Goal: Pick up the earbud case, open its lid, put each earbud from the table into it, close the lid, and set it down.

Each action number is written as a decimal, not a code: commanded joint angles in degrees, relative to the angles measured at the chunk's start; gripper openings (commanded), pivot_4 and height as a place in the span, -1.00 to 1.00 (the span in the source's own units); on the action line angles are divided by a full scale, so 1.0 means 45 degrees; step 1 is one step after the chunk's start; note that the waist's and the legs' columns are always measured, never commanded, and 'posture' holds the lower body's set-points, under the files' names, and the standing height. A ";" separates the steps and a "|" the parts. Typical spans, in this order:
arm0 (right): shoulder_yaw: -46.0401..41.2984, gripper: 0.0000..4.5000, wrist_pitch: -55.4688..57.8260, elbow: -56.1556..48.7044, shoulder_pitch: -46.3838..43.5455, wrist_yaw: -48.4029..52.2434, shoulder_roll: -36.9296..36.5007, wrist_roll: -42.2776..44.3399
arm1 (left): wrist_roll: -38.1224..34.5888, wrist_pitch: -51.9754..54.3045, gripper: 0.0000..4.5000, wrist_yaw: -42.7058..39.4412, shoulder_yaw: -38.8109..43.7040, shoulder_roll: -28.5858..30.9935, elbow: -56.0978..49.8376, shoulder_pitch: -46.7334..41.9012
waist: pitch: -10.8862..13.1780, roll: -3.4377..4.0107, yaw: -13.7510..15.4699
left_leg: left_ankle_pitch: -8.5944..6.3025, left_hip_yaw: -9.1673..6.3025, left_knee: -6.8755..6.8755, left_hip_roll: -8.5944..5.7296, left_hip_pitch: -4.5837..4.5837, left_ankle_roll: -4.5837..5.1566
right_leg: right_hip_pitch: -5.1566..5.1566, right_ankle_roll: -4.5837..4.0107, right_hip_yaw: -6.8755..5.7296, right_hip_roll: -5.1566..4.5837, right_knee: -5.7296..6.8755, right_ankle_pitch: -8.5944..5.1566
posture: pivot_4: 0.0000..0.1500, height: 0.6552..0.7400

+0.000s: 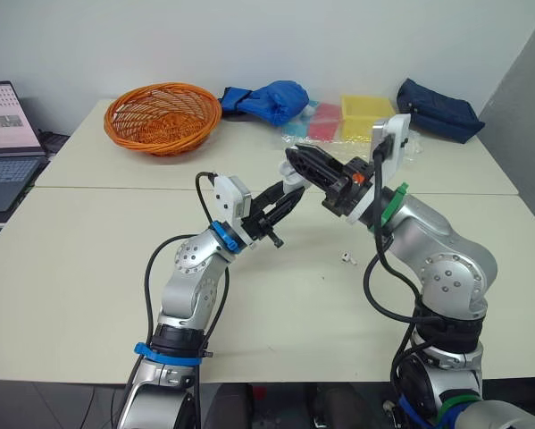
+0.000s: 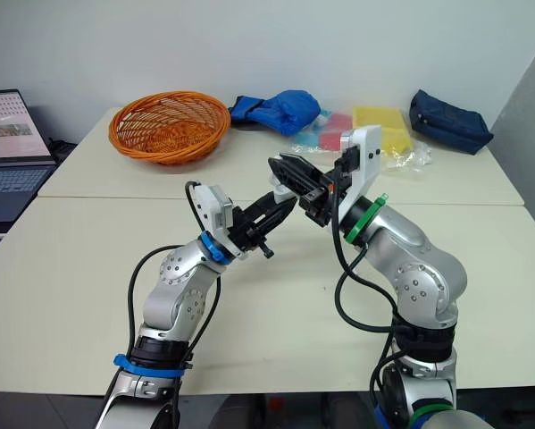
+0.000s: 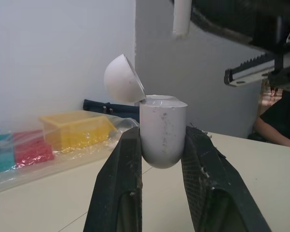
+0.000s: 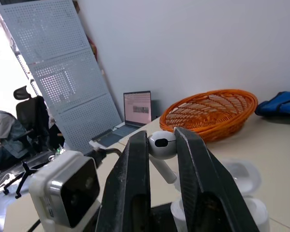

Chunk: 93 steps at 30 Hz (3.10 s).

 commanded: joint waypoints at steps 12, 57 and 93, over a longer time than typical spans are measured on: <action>0.1000 -0.83 -0.1348 0.0488 0.0216 0.0002 -0.0518 -0.0482 | -0.0086 -0.0417 -0.67 -0.0201 0.0000 -0.0001 -0.0409 -0.0343 | 0.0000 0.0000 0.0002 | 0.0000 0.0008 0.0006 -0.0004 0.0001 0.0000 | 0.0002 0.0002 0.0008 -0.0005 -0.0003 0.0000 | 1.00 1.00; -0.0732 0.17 0.0670 -0.0761 -0.0370 0.2159 -0.5879 0.3679 | -0.0272 -0.0458 -0.67 -0.0549 0.0483 0.0764 -0.0068 -0.0269 | 0.0000 0.0000 0.0014 | 0.0000 0.0001 0.0003 -0.0003 0.0009 0.0000 | 0.0021 0.0000 -0.0004 -0.0009 -0.0021 0.0000 | 1.00 1.00; 0.4401 -0.83 -0.3702 0.5112 0.2594 0.4698 -0.7015 -0.6003 | -0.0145 -0.0296 -0.67 -0.0342 0.0544 0.0991 -0.0407 -0.0236 | 0.0000 -0.0001 0.0020 | 0.0000 0.0035 0.0015 -0.0016 0.0053 0.0000 | 0.0046 0.0015 0.0019 -0.0012 -0.0013 0.0008 | 1.00 1.00</action>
